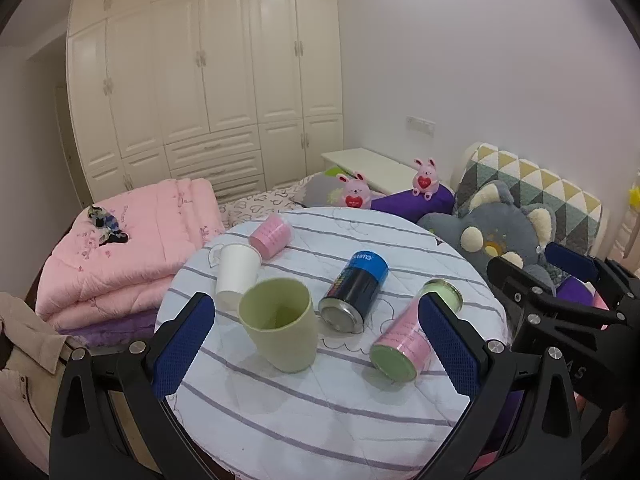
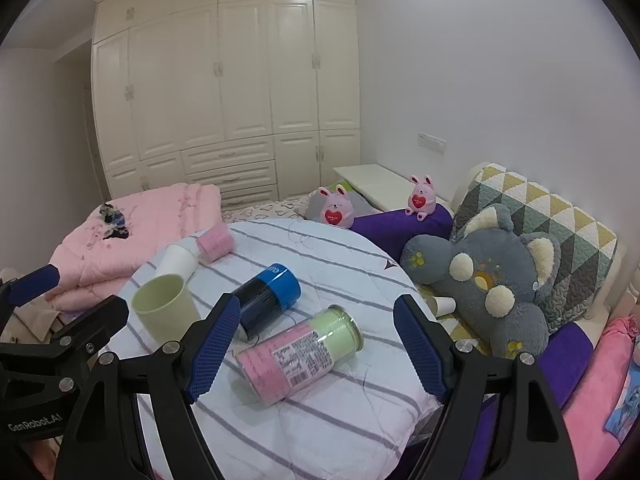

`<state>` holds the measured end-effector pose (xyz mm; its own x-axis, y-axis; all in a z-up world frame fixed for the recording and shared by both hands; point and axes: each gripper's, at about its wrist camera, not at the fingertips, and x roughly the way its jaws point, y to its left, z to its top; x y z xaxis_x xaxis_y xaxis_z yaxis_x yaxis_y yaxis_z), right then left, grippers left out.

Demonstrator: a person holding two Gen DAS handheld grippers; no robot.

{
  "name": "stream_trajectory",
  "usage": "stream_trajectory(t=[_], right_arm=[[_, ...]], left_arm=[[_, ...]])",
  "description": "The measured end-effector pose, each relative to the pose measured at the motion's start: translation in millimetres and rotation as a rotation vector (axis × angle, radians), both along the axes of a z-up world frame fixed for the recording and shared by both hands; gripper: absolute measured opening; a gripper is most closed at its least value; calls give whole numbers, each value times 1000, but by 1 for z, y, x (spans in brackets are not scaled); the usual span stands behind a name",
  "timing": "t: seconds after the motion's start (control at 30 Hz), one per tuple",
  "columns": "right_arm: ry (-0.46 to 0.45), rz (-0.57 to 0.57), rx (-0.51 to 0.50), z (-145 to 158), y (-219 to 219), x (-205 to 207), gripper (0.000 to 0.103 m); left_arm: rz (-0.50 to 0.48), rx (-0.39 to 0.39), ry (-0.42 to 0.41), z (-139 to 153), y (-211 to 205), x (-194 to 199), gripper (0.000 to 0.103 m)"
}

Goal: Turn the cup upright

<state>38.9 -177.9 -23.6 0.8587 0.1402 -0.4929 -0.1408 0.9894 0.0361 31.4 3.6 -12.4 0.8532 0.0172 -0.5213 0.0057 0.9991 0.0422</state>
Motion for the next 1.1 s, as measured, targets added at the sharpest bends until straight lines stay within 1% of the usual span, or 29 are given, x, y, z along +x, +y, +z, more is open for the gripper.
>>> stream_trajectory(t=[0.27,0.5,0.6,0.8,1.0,1.1], right_arm=[[12,-4,12,6,4,21,80],[17,-5,16,6,10,32,80],[18,-6,13,7,12,34,80],[5,-3,6,9,15,33,80],[-3,2,0,10,18,33,80],[-15,2,-3,11,19,31,80]], left_arm=[[-4,4,25,4,6,26,103],[-2,0,26,4,14,34,103],[1,-6,13,6,16,34,103],[-1,-33,-41,11,21,30,103],[7,-35,-58,13,23,28,103],[10,-49,-92,15,26,25,103]])
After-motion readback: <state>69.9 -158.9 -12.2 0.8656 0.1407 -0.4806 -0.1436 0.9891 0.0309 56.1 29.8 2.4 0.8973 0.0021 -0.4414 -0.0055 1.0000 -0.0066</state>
